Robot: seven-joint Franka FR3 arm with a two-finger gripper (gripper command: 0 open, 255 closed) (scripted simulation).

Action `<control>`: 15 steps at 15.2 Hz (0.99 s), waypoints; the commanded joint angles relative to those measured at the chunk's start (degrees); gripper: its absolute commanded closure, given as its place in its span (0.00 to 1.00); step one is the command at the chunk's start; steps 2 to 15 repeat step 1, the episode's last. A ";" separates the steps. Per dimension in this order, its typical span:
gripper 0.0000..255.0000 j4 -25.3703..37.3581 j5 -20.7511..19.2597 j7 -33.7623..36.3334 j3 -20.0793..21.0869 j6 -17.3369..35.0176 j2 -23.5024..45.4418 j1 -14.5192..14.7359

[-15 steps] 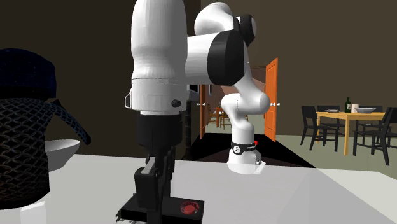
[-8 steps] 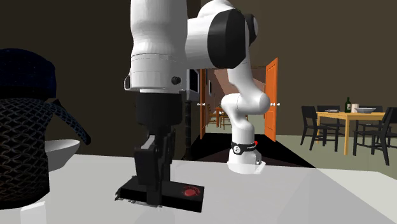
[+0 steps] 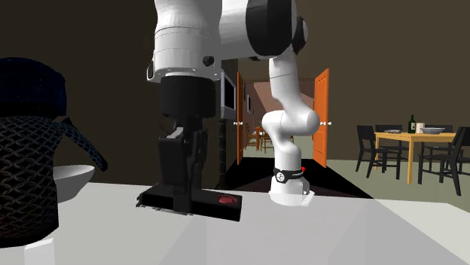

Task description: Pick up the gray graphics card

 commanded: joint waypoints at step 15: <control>1.00 0.21 0.09 -0.07 0.02 -0.36 -0.14 -0.02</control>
